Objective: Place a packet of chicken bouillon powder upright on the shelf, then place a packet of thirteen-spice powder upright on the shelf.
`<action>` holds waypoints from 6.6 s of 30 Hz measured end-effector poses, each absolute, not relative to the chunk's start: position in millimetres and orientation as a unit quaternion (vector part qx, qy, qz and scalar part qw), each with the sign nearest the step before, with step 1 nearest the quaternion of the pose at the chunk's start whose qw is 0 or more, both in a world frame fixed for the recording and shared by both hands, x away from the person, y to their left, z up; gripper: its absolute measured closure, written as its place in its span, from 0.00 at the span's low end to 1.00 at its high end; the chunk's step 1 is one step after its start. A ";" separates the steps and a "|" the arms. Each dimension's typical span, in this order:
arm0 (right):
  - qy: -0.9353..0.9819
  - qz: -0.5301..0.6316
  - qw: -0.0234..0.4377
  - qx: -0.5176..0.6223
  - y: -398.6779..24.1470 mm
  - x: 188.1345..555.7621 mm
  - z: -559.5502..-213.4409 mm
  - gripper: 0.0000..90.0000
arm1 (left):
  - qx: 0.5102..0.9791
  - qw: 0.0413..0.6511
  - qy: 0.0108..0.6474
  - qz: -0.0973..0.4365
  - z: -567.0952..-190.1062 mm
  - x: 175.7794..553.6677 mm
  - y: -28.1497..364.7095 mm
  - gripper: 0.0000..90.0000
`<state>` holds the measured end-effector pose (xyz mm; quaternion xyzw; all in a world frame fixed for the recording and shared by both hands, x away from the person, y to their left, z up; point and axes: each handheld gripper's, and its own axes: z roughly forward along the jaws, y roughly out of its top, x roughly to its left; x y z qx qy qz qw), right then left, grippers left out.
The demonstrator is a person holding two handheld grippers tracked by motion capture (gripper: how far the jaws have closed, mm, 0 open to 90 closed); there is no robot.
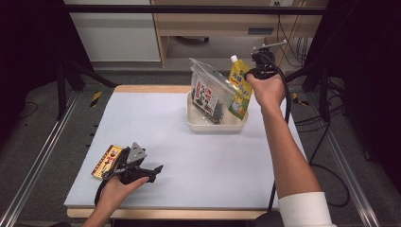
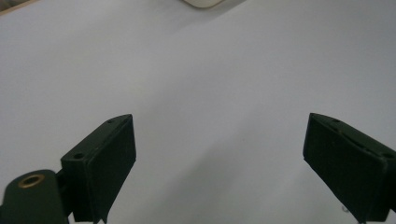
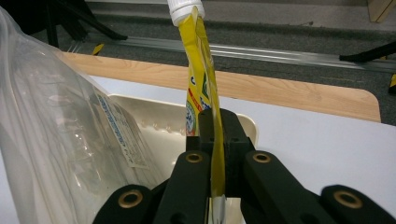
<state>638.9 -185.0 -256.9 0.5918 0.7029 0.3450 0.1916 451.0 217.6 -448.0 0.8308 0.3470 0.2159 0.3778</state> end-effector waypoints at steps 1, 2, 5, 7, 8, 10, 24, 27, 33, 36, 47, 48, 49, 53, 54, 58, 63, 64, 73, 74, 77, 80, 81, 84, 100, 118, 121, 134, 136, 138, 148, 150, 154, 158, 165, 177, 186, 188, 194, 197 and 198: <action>0.702 0.344 0.190 0.594 -183.9 640.1 -257.6 1.00 | 0.831 0.377 0.347 0.216 -448.3 451.0 217.3 0.10; 0.704 0.342 0.191 0.592 -183.5 641.4 -258.7 1.00 | 0.832 0.377 0.346 0.215 -448.7 451.1 217.1 0.10; 0.704 0.343 0.189 0.593 -181.4 644.2 -260.8 1.00 | 0.834 0.374 0.344 0.213 -449.1 451.0 216.8 0.10; 0.702 0.343 0.187 0.596 -179.6 645.7 -261.9 1.00 | 0.835 0.374 0.343 0.214 -449.1 450.8 216.5 0.10; 0.702 0.342 0.188 0.596 -179.0 646.1 -262.4 1.00 | 0.835 0.374 0.343 0.214 -449.1 450.8 216.4 0.10; 0.702 0.343 0.187 0.595 -177.8 646.8 -263.6 1.00 | 0.835 0.374 0.343 0.215 -448.9 450.7 216.3 0.10; 0.683 0.369 0.179 0.604 -170.0 649.3 -274.7 1.00 | 0.835 0.375 0.339 0.217 -448.7 450.6 215.7 0.11; 0.680 0.380 0.178 0.601 -170.7 649.3 -278.4 1.00 | 0.834 0.377 0.341 0.215 -448.5 450.2 215.5 0.11; 0.674 0.394 0.179 0.599 -169.5 647.3 -288.3 1.00 | 0.834 0.377 0.338 0.218 -448.2 450.1 215.4 0.11; 0.673 0.401 0.183 0.594 -168.8 646.4 -293.2 1.00 | 0.837 0.374 0.335 0.218 -447.9 450.2 215.7 0.11; 0.669 0.418 0.190 0.585 -169.9 643.9 -305.0 1.00 | 0.838 0.372 0.333 0.219 -447.3 450.2 216.0 0.11; 0.668 0.417 0.189 0.586 -169.9 643.5 -305.9 1.00 | 0.838 0.373 0.334 0.219 -447.3 450.1 216.0 0.11; 0.668 0.418 0.187 0.587 -170.0 643.4 -306.5 1.00 | 0.838 0.372 0.333 0.219 -447.2 450.1 216.0 0.11; 0.668 0.420 0.186 0.585 -169.4 642.5 -309.0 1.00 | 0.838 0.372 0.333 0.219 -447.4 450.0 215.6 0.11; 0.670 0.420 0.188 0.583 -169.7 642.4 -309.9 1.00 | 0.839 0.371 0.332 0.218 -447.4 449.9 215.5 0.11; 0.672 0.418 0.186 0.582 -168.9 641.3 -312.5 1.00 | 0.840 0.370 0.332 0.219 -447.9 450.0 215.0 0.11; 0.675 0.418 0.190 0.578 -168.9 638.6 -316.5 1.00 | 0.840 0.370 0.332 0.219 -447.7 449.8 214.9 0.11; 0.676 0.417 0.190 0.577 -168.7 637.6 -316.9 1.00 | 0.840 0.370 0.332 0.219 -447.7 449.8 214.9 0.11; 0.691 0.405 0.209 0.561 -165.0 631.4 -318.8 0.96 | 0.840 0.369 0.330 0.221 -447.0 449.5 215.1 0.11; 0.692 0.403 0.210 0.561 -164.6 630.9 -318.7 0.94 | 0.840 0.370 0.330 0.220 -446.8 449.5 215.3 0.11; 0.692 0.407 0.220 0.555 -163.2 627.3 -317.2 0.85 | 0.838 0.371 0.332 0.221 -446.3 449.5 216.1 0.11; 0.700 0.400 0.240 0.541 -162.1 620.1 -314.8 0.78 | 0.838 0.370 0.332 0.225 -445.7 449.6 216.6 0.10; 0.699 0.400 0.244 0.540 -162.4 616.7 -313.3 0.76 | 0.838 0.369 0.331 0.227 -445.6 449.6 216.6 0.10; 0.697 0.407 0.266 0.527 -166.5 603.4 -307.5 0.68 | 0.838 0.369 0.331 0.229 -445.5 449.6 216.7 0.10; 0.700 0.423 0.307 0.487 -182.7 527.1 -325.3 0.38 | 0.836 0.366 0.338 0.229 -444.4 451.6 220.7 0.09; 0.721 0.422 0.280 0.473 -164.2 485.8 -394.3 0.19 | 0.833 0.363 0.344 0.234 -432.8 452.2 228.7 0.07; 0.731 0.411 0.277 0.470 -162.6 484.2 -402.4 0.16 | 0.833 0.360 0.346 0.238 -430.9 452.2 229.3 0.07; 0.773 0.366 0.271 0.442 -156.6 469.8 -431.6 0.14 | 0.846 0.312 0.355 0.248 -414.6 453.3 245.3 0.07; 0.775 0.365 0.269 0.439 -157.2 468.3 -433.0 0.14 | 0.850 0.294 0.362 0.246 -413.0 456.6 249.5 0.07; 0.777 0.363 0.266 0.441 -157.2 466.5 -434.3 0.15 | 0.853 0.269 0.376 0.243 -410.7 461.7 255.9 0.08; 0.790 0.366 0.267 0.413 -147.3 458.2 -435.4 0.16 | 0.860 0.177 0.444 0.178 -400.9 478.3 291.5 0.08; 0.794 0.363 0.269 0.406 -146.0 456.3 -435.4 0.16 | 0.861 0.161 0.453 0.164 -402.4 479.5 294.7 0.08; 0.797 0.362 0.272 0.399 -146.6 454.8 -435.8 0.17 | 0.867 0.130 0.461 0.138 -406.4 483.1 297.2 0.09; 0.790 0.371 0.271 0.406 -152.7 455.1 -434.3 0.18 | 0.868 0.100 0.470 0.126 -409.6 485.9 302.2 0.09; 0.786 0.372 0.266 0.416 -156.6 456.0 -435.6 0.18 | 0.855 0.076 0.502 0.107 -417.5 490.2 318.5 0.10; 0.795 0.365 0.256 0.411 -153.3 457.2 -439.8 0.18 | 0.849 0.052 0.519 0.080 -435.3 500.8 325.0 0.22; 0.794 0.367 0.256 0.411 -152.7 456.0 -439.4 0.18 | 0.856 0.053 0.510 0.068 -437.7 500.9 322.6 0.32; 0.793 0.368 0.256 0.412 -153.1 455.9 -439.1 0.18 | 0.858 0.055 0.505 0.073 -436.8 500.3 321.6 0.34; 0.789 0.372 0.261 0.413 -153.3 455.3 -437.6 0.18 | 0.870 0.070 0.478 0.098 -426.0 495.9 308.2 0.35; 0.788 0.375 0.261 0.413 -154.4 455.8 -437.1 0.18 | 0.878 0.085 0.457 0.117 -414.6 495.6 294.6 0.35; 0.787 0.377 0.259 0.415 -154.9 456.1 -436.9 0.19 | 0.880 0.092 0.450 0.123 -410.6 495.5 288.7 0.35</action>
